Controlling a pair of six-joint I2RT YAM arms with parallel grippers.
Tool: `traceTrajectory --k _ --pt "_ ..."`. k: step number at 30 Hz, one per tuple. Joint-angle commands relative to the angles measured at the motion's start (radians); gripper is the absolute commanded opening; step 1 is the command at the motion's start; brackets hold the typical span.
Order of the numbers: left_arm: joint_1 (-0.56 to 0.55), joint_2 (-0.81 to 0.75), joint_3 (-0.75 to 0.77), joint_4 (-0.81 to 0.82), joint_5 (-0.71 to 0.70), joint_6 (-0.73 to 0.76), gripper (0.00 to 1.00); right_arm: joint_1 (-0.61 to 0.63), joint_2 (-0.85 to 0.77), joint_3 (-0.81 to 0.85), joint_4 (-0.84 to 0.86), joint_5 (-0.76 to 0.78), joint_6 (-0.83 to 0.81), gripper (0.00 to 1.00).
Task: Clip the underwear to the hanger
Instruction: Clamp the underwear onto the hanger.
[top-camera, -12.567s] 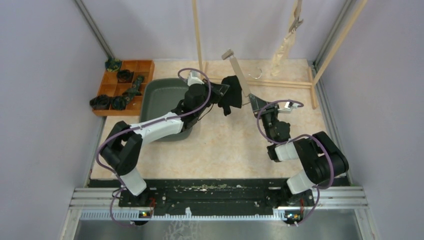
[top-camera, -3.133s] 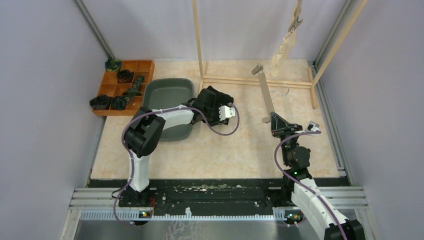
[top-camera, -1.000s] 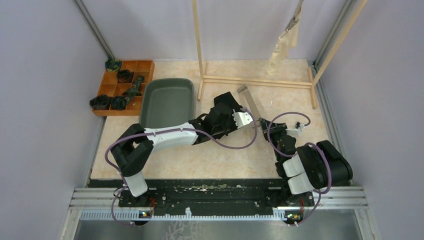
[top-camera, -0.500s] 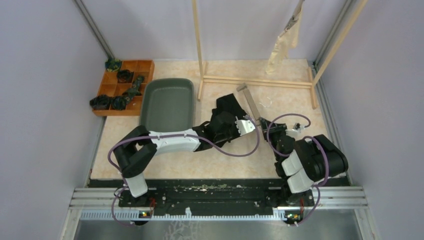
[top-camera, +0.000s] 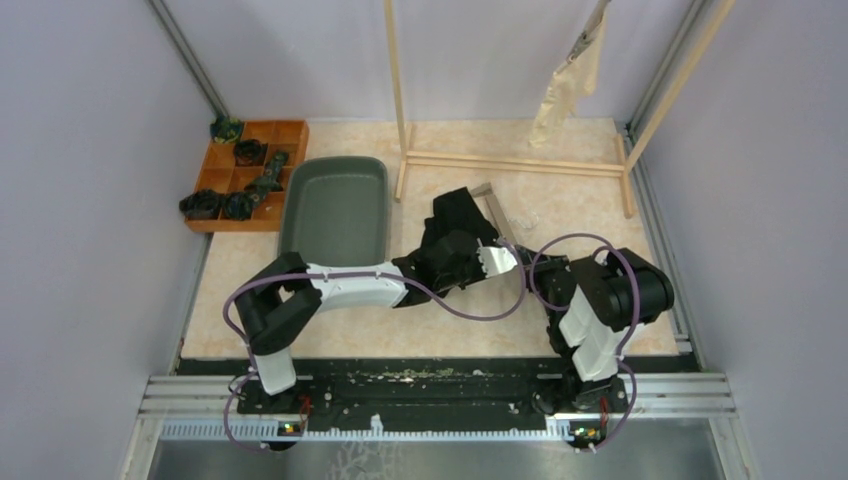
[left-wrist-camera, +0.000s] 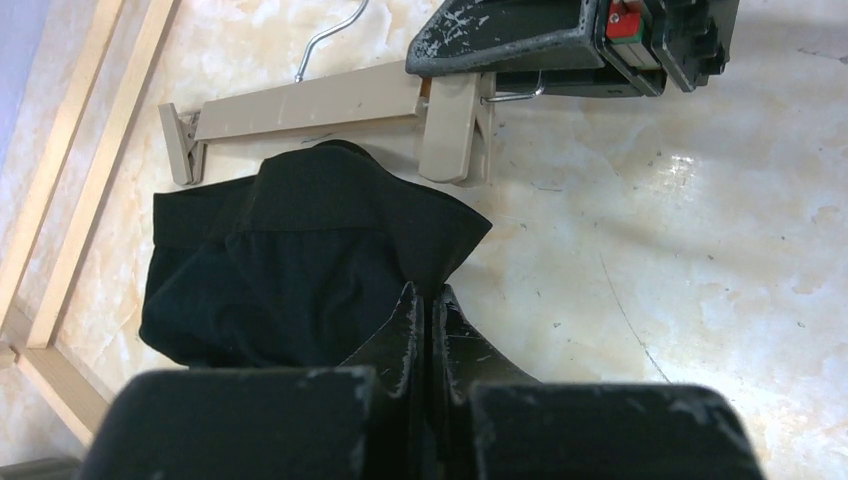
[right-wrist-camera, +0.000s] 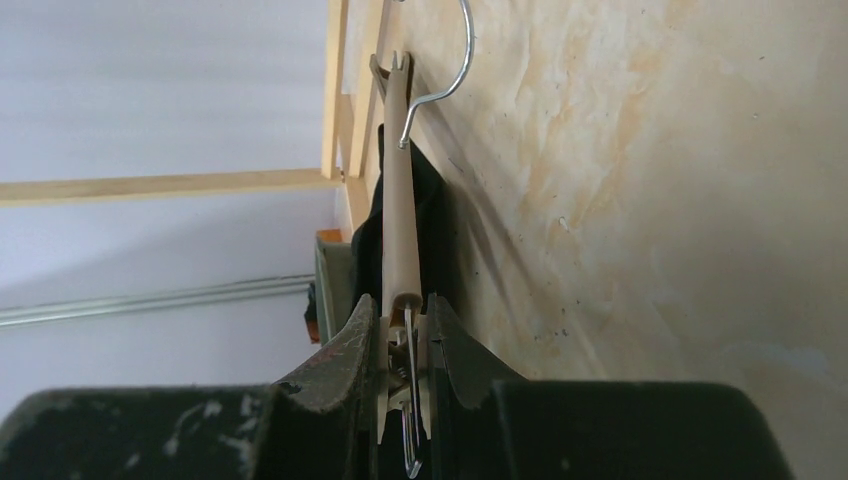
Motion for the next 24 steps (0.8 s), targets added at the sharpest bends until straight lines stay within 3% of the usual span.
traceTrajectory --k 1,24 --pt "-0.015 0.027 0.026 0.018 -0.030 0.020 0.00 0.009 -0.004 -0.005 0.221 0.003 0.023 0.00" --pt "-0.053 0.083 0.025 0.031 -0.138 0.066 0.00 0.009 -0.055 -0.031 0.221 0.020 0.032 0.00"
